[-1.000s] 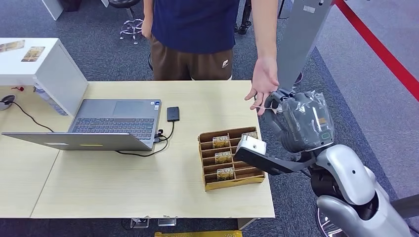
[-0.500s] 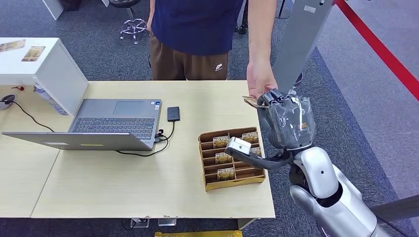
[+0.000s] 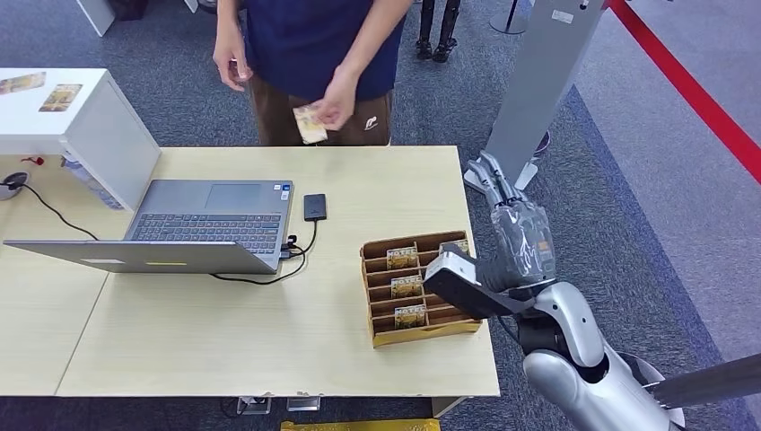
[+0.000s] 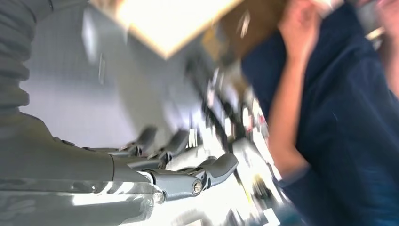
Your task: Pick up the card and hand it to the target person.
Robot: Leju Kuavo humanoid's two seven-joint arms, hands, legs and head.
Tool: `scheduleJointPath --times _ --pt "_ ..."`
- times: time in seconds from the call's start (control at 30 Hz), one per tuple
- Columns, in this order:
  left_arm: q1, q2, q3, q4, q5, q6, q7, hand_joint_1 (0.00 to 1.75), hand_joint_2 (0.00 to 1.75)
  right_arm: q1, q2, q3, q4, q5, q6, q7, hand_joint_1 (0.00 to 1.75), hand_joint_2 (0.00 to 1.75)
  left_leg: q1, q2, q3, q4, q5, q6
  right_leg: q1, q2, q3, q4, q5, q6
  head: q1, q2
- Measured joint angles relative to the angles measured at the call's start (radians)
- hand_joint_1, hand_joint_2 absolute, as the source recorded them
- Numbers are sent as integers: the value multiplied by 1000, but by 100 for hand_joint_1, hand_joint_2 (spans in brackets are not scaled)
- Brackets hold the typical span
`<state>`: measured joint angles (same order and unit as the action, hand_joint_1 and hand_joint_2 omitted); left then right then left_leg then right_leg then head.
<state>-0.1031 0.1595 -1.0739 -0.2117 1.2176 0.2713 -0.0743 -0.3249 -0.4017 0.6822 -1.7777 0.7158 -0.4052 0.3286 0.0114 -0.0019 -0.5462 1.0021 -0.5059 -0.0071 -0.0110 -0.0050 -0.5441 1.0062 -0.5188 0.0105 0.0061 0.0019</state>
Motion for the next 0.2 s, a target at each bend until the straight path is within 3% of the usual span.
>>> scheduleJointPath --times 0.2 --pt "1 1 0 0 10 16 24 0 0 114 8 -40 0 -470 -44 -159 0 175 0 0 0 0 0 0 0 0 0 0 0 0 0 0"
